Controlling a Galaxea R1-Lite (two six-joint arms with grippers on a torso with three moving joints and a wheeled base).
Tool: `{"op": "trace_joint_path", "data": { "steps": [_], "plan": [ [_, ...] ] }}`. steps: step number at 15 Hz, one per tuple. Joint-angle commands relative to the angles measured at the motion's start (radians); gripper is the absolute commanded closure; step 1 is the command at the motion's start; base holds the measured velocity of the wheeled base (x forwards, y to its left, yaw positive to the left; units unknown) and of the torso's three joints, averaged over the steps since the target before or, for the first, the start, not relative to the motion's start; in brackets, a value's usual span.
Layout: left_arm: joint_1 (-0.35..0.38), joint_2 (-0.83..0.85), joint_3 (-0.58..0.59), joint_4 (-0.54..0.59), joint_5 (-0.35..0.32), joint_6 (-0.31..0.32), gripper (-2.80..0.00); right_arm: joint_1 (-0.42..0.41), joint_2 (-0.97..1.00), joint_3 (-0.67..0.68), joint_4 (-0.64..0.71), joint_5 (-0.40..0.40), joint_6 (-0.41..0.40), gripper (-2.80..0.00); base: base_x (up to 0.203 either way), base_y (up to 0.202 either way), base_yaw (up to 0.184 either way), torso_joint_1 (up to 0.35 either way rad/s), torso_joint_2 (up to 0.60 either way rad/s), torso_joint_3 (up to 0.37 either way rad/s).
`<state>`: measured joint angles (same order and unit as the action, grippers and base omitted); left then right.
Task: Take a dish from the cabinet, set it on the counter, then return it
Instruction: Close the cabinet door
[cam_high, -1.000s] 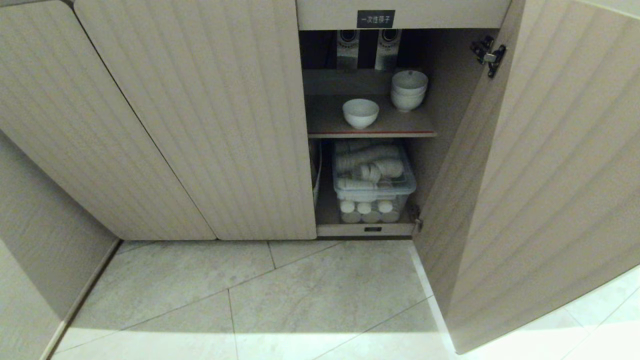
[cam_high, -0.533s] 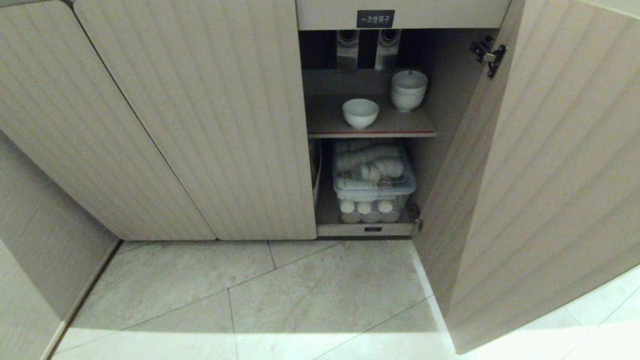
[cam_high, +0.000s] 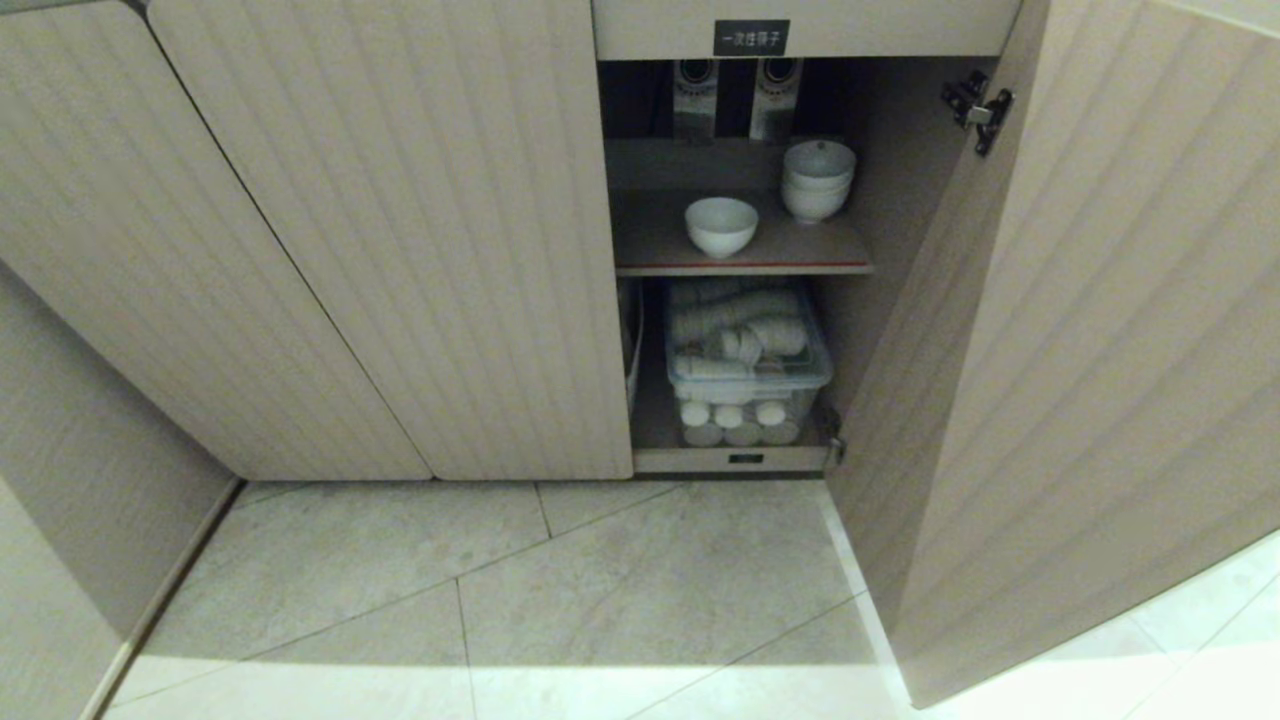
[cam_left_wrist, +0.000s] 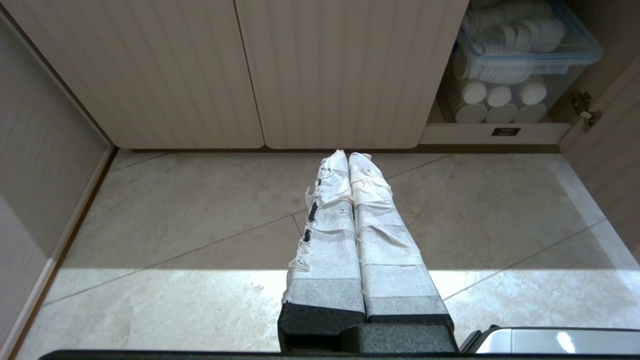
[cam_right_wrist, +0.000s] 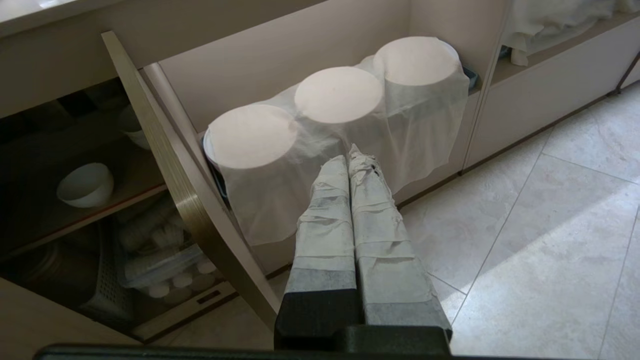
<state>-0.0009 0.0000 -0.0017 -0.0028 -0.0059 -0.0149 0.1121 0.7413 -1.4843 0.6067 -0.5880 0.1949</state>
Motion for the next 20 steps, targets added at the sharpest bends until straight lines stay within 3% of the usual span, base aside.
{"op": "trace_joint_path", "data": {
  "steps": [1, 6, 9, 14, 17, 20],
  "plan": [
    [0.000, 0.000, 0.000, 0.000, 0.000, 0.000, 0.00, 0.023, -0.025, 0.012, 0.035, -0.018, 0.007, 0.00, 0.000, 0.000, 0.000, 0.000, 0.00, 0.000],
    [0.000, 0.000, 0.000, 0.000, 0.000, 0.000, 0.00, 0.211, -0.023, 0.024, 0.083, -0.106, 0.049, 0.00, 0.000, 0.000, 0.000, 0.000, 0.00, 0.000],
    [-0.001, 0.000, 0.000, 0.000, 0.000, 0.000, 0.00, 0.296, -0.023, 0.031, 0.191, -0.110, 0.199, 0.00, 0.000, 0.000, 0.000, 0.000, 0.00, 0.000],
    [0.000, 0.000, 0.000, 0.000, 0.000, 0.000, 0.00, 0.305, -0.093, 0.044, 0.481, -0.111, 0.547, 0.00, 0.000, 0.000, 0.000, 0.000, 0.00, 0.000],
    [0.000, 0.000, 0.000, 0.000, 0.000, 0.000, 0.00, 0.291, -0.181, 0.044, 0.577, -0.117, 0.591, 0.00, 0.000, 0.000, 0.000, 0.000, 0.00, 0.000],
    [0.000, 0.000, 0.000, 0.000, 0.001, 0.000, 0.00, 0.291, -0.223, 0.065, 0.577, -0.119, 0.581, 0.00, 0.000, 0.000, 0.000, 0.000, 0.00, 0.000]
  ]
}}
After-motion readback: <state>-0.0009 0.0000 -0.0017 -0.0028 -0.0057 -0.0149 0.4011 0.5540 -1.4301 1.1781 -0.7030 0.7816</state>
